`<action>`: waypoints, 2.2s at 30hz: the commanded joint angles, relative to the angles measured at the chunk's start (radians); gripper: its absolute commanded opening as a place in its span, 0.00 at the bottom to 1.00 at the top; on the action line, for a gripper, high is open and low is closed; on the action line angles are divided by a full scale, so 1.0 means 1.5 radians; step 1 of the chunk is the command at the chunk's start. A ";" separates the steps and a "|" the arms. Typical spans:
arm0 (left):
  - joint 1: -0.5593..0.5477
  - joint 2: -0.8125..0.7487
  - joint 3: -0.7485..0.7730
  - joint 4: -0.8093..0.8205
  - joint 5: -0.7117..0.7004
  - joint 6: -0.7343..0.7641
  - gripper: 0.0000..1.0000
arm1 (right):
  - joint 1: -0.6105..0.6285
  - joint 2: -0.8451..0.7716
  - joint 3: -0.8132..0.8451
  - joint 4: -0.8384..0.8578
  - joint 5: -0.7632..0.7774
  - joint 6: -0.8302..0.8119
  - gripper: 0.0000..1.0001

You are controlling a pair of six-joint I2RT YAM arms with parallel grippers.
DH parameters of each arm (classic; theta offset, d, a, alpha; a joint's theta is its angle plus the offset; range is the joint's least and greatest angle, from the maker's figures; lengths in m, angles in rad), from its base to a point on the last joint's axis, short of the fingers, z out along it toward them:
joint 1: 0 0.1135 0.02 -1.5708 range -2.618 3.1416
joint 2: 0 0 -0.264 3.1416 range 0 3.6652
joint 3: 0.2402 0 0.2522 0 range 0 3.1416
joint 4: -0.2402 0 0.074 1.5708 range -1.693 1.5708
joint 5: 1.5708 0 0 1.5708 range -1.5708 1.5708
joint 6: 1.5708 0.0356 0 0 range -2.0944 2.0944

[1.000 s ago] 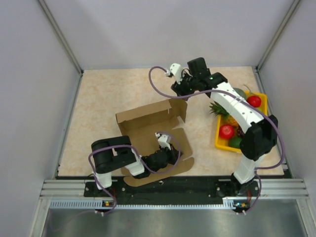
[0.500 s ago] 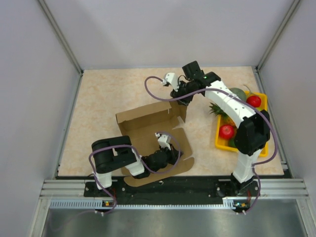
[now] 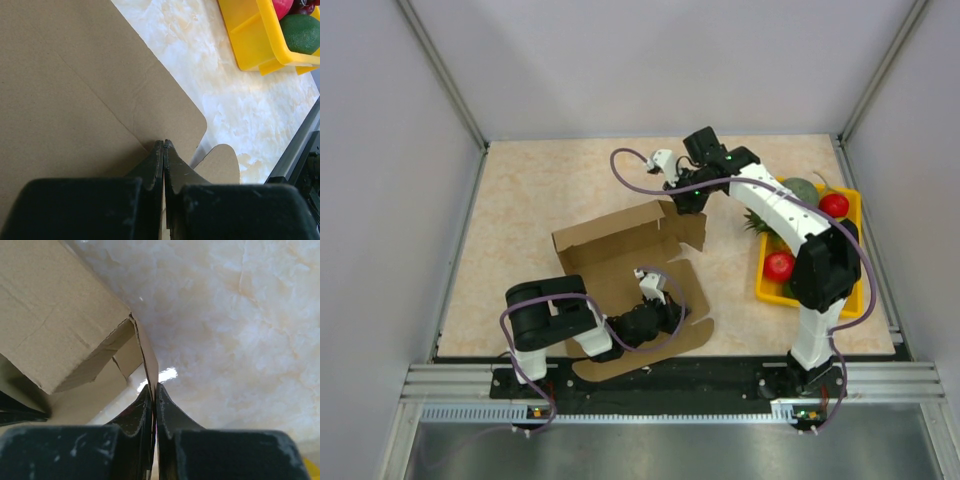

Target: Fold the paper box

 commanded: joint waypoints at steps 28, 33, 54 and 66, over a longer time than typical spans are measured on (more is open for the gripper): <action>0.000 -0.003 -0.026 0.085 0.038 0.025 0.00 | 0.109 -0.065 -0.152 0.107 0.319 0.723 0.00; 0.000 -0.101 -0.064 0.115 0.111 0.069 0.20 | 0.147 -0.081 -0.188 0.162 0.405 0.658 0.00; 0.147 -0.923 0.151 -1.070 0.011 0.051 0.31 | 0.152 -0.114 -0.258 0.292 0.407 0.524 0.00; 0.535 -0.628 0.486 -1.041 0.224 0.227 0.52 | 0.152 -0.117 -0.264 0.293 0.370 0.556 0.00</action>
